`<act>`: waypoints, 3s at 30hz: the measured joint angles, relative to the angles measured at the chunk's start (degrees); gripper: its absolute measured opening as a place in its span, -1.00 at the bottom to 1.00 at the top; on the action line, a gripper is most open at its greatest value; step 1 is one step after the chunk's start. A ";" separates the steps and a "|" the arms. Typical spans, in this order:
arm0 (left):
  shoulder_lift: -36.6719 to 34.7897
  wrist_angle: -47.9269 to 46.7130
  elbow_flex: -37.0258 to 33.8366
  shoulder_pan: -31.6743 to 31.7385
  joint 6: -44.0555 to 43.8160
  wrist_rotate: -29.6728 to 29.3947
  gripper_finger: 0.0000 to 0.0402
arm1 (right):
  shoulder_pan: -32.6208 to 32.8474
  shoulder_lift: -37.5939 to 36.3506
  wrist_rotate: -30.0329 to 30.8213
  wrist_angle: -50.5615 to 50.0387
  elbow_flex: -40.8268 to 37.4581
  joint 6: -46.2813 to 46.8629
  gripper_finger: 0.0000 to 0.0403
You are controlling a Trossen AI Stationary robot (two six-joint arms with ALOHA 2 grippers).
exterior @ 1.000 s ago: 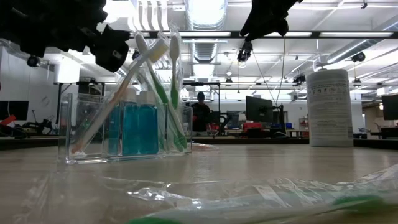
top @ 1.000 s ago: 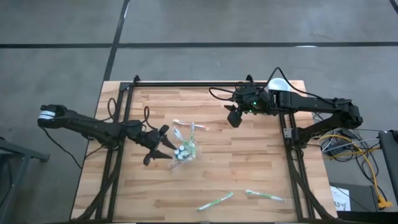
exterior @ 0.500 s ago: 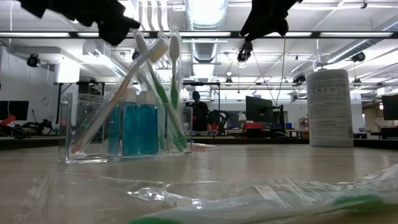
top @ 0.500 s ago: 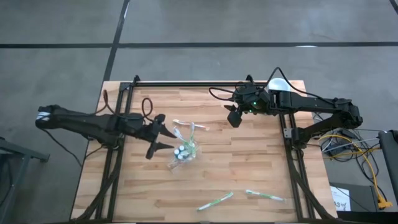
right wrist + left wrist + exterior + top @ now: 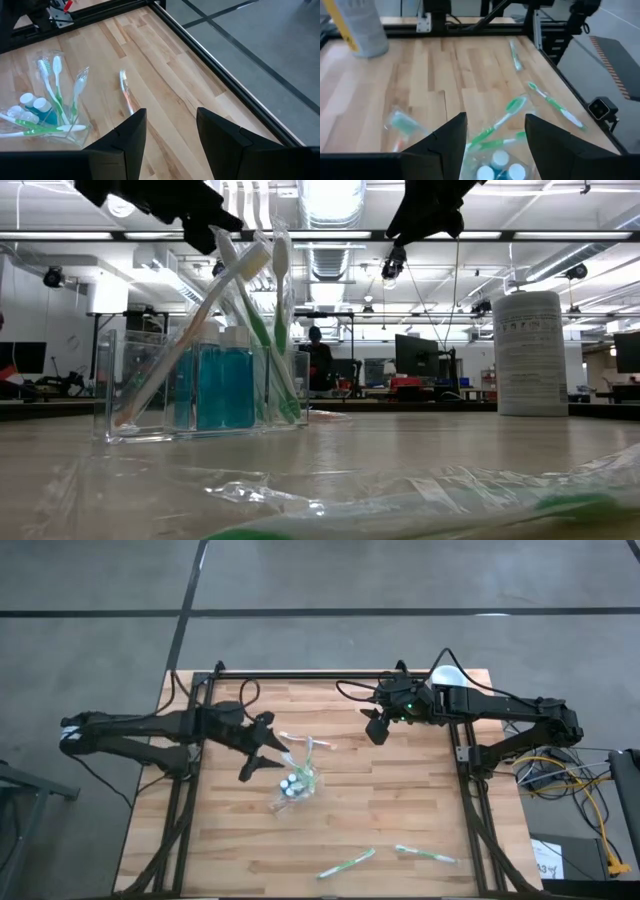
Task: Pick & Place toothbrushing station
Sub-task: Put the orange toothbrush into the transparent organizer
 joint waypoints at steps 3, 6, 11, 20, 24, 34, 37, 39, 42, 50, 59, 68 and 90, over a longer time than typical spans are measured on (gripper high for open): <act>0.73 0.04 0.87 3.08 3.16 1.82 0.02 | 0.00 0.00 0.00 0.00 0.00 0.00 -0.16; 1.75 0.41 0.91 6.36 3.73 3.32 0.02 | -0.02 0.00 -0.02 0.00 0.00 0.00 -0.16; 3.53 0.75 0.91 11.53 0.64 11.50 0.02 | -0.01 0.00 -0.01 0.00 0.00 0.00 -0.16; 8.68 2.21 3.25 16.99 0.81 9.71 0.02 | -0.02 0.00 0.00 0.00 0.00 0.00 -0.16; 12.25 1.27 6.09 19.08 0.73 8.68 0.02 | -0.02 0.00 -0.01 0.00 0.00 0.00 -0.16; 22.93 -11.39 17.91 20.97 9.26 8.49 0.02 | -0.02 0.00 -0.02 0.01 0.00 0.00 -0.16; 25.97 -13.34 21.15 20.97 10.91 8.46 0.02 | 0.00 0.00 -0.02 0.01 0.00 0.00 -0.16; 27.67 -13.62 22.76 20.99 11.71 8.45 0.02 | -0.02 0.00 -0.02 0.00 0.00 0.00 -0.16; 30.19 -13.73 24.63 20.97 12.82 8.46 0.02 | 0.00 0.00 -0.02 0.00 0.00 0.00 -0.16; 35.10 -14.32 26.64 20.97 12.73 8.45 0.02 | -0.02 0.00 0.00 0.02 0.00 0.00 -0.16; 36.14 -25.85 26.57 21.88 17.86 0.48 -0.02 | -0.02 0.00 -0.02 0.00 0.00 0.00 -0.16; 36.14 -29.50 22.95 23.56 18.63 -2.09 -0.03 | -0.02 0.00 0.00 0.00 0.00 0.00 -0.16; 36.04 -15.25 7.01 28.16 18.06 1.33 -0.03 | -0.01 0.00 -0.02 0.01 0.00 0.00 -0.16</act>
